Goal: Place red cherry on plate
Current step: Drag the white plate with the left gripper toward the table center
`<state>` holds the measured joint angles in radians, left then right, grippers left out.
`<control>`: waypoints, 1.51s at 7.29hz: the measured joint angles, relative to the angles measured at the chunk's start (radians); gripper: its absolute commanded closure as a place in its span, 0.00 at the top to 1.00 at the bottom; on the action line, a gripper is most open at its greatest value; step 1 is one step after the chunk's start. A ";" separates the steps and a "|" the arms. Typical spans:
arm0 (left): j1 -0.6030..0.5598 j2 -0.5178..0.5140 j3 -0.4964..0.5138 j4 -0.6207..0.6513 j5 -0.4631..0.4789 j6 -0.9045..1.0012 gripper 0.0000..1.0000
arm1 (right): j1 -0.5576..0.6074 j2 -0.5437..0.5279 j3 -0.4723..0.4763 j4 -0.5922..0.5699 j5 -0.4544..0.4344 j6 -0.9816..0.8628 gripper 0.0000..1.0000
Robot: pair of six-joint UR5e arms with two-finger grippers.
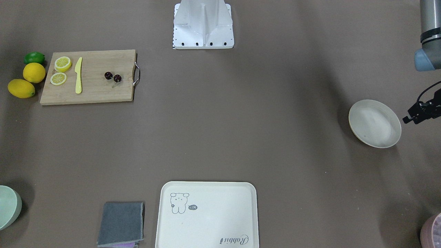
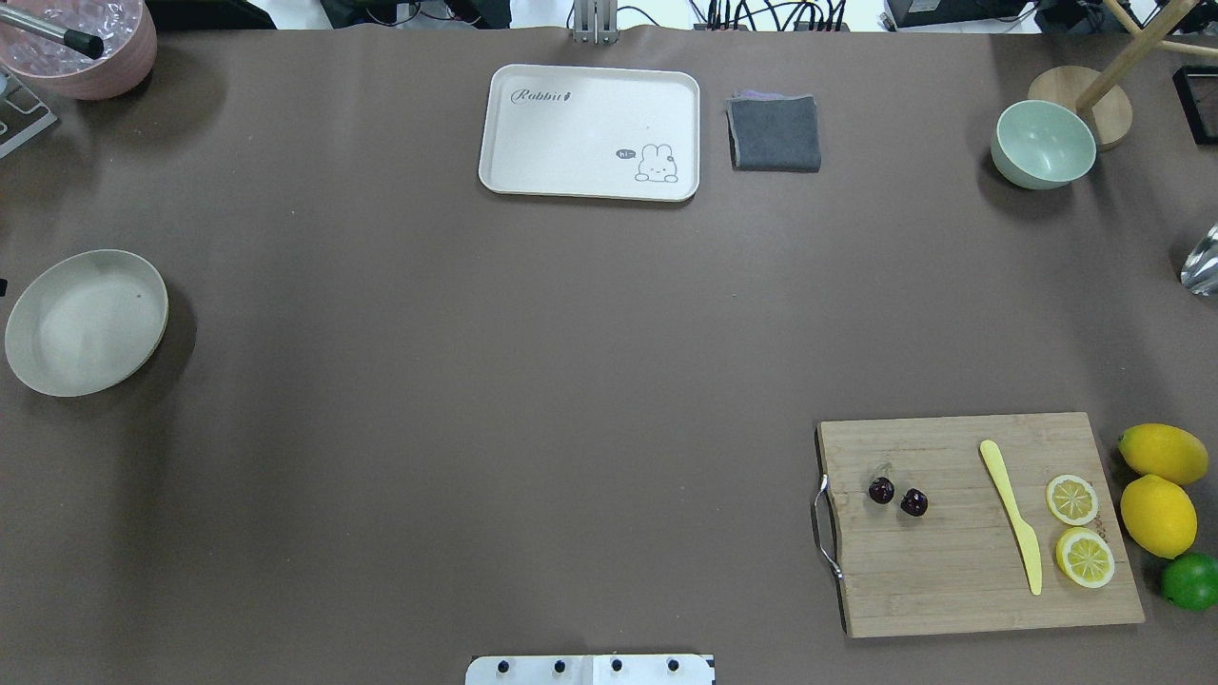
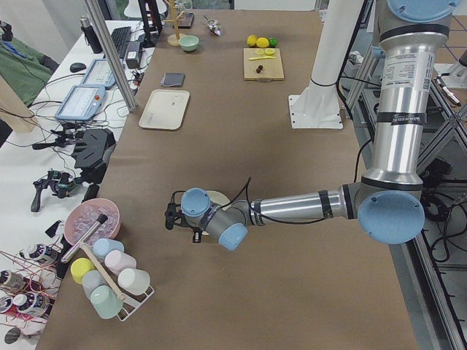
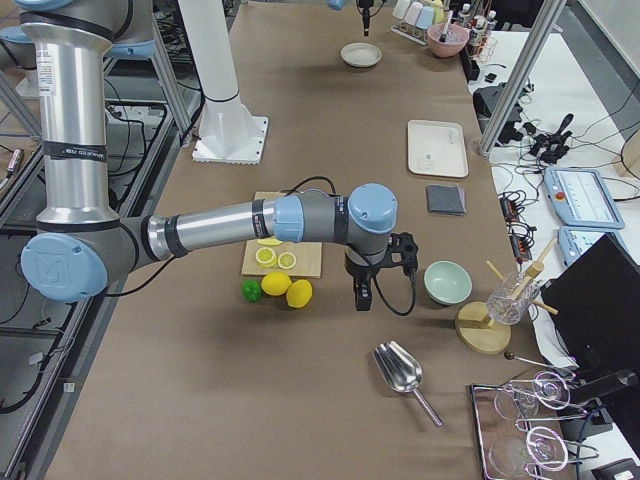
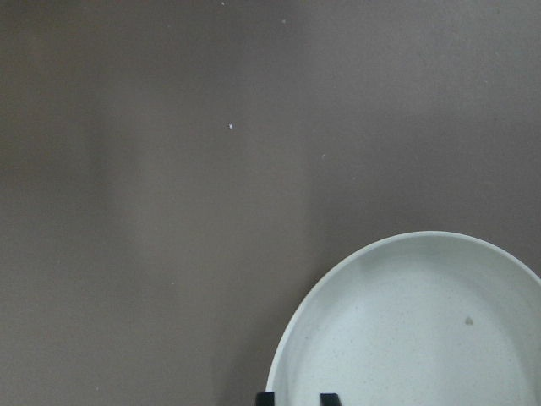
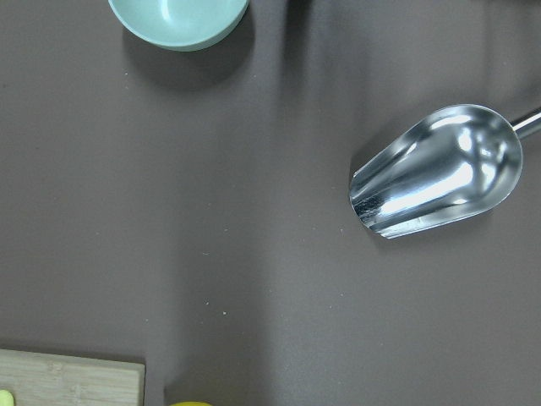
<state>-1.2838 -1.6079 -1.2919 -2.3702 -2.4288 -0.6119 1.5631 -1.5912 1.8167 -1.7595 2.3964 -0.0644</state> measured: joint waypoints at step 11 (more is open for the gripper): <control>0.130 0.020 0.025 -0.024 0.106 0.053 0.00 | 0.000 0.004 0.010 0.000 -0.002 -0.002 1.00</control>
<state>-1.1535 -1.5879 -1.2670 -2.3940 -2.3225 -0.5591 1.5631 -1.5873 1.8264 -1.7595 2.3945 -0.0660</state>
